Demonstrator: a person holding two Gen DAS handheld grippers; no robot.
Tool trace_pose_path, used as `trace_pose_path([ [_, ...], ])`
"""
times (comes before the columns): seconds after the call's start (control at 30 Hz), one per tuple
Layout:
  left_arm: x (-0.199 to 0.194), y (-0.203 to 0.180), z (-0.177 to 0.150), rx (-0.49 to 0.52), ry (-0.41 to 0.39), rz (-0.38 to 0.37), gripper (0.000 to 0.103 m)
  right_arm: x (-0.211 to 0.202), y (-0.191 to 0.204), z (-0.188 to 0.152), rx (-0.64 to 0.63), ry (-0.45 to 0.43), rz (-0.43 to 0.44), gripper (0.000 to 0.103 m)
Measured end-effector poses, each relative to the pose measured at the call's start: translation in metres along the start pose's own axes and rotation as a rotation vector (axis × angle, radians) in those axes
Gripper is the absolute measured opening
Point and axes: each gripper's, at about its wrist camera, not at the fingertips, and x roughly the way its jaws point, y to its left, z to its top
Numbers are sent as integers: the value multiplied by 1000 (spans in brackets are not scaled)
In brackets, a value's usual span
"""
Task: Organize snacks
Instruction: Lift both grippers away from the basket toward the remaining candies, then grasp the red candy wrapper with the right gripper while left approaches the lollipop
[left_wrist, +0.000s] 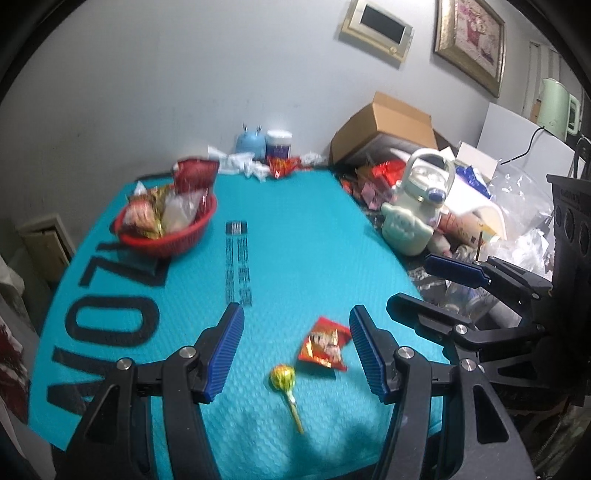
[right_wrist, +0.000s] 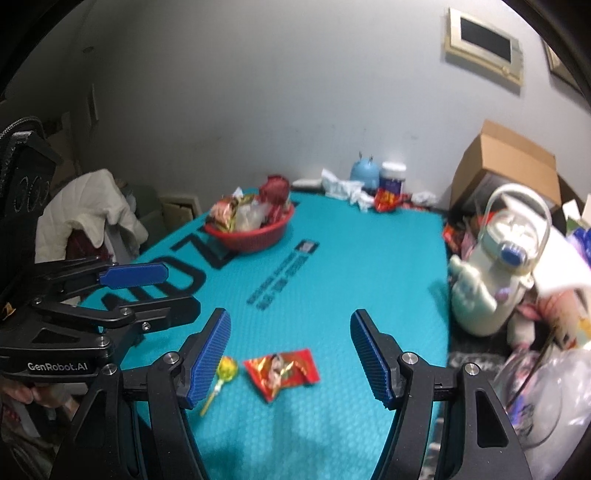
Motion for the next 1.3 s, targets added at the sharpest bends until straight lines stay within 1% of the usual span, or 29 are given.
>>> trace_pose_path([
  [0.33,32,11,-27,-29,104,5,59,39,-5,-26,13,139,50,68],
  [0.43,42,16,-33,-48,134,6,59,54,-7,-33,17,191,60,73],
  [0.5,50,20,-38,-59,159,8,59,63,-9,-36,18,220,66,74],
  [0.57,58,24,-43,-70,181,9,59,72,-10,-39,15,247,74,78],
  [0.63,64,28,-46,-79,201,13,59,82,-11,-40,7,271,73,78],
  [0.87,76,40,-48,-115,232,44,59,112,-10,-39,-30,332,105,79],
  [1.0,78,45,-48,-136,234,49,59,122,-8,-39,-36,353,139,79],
  [1.1,79,46,-49,-145,240,50,59,126,-7,-39,-39,360,143,79],
  [1.13,80,47,-49,-148,241,47,59,127,-8,-39,-38,361,143,79],
  [1.2,80,47,-49,-149,242,42,59,126,-9,-40,-31,352,145,74],
  [1.23,80,46,-49,-147,243,40,59,125,-10,-40,-25,346,152,64],
  [1.27,80,45,-48,-144,243,38,59,125,-11,-40,-20,345,153,57],
  [1.3,80,45,-48,-141,244,37,59,125,-12,-40,-17,343,150,55],
])
